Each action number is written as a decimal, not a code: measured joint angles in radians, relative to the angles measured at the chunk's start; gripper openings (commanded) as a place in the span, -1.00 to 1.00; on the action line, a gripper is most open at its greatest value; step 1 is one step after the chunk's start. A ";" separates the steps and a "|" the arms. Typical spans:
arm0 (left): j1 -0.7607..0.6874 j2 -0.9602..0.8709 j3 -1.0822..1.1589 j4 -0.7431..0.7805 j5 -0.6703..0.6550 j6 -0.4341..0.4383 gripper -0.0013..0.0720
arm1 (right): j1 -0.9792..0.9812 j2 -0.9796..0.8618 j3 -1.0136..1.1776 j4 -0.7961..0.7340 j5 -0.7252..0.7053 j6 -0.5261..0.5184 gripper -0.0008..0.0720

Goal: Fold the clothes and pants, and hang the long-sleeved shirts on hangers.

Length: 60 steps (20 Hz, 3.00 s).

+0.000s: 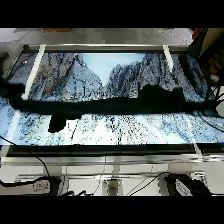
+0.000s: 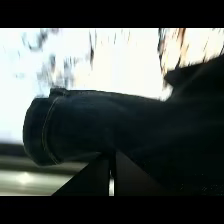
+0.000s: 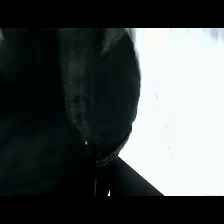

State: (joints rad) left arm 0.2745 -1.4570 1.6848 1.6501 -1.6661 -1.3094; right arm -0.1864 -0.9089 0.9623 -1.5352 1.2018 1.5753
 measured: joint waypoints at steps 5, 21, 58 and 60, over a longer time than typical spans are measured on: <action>0.007 0.002 -0.334 0.047 -0.045 0.143 -0.89 | -0.001 -0.001 -0.144 -0.042 0.271 -0.073 -0.91; 0.008 -0.014 -0.506 0.188 0.224 0.182 0.60 | -0.001 0.000 -0.269 -0.039 0.319 -0.080 0.80; -0.309 0.055 -0.312 0.234 1.251 0.331 -0.88 | -0.001 -0.002 -0.269 -0.015 -0.371 0.108 0.74; -0.306 0.046 -0.309 0.241 1.119 0.330 -0.88 | -0.001 -0.008 -0.270 -0.019 -0.432 0.158 0.74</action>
State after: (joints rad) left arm -0.0319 -1.4109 1.3754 1.8912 -0.5468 -0.9794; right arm -0.1871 -0.9173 0.6926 -1.5543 0.7700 1.7329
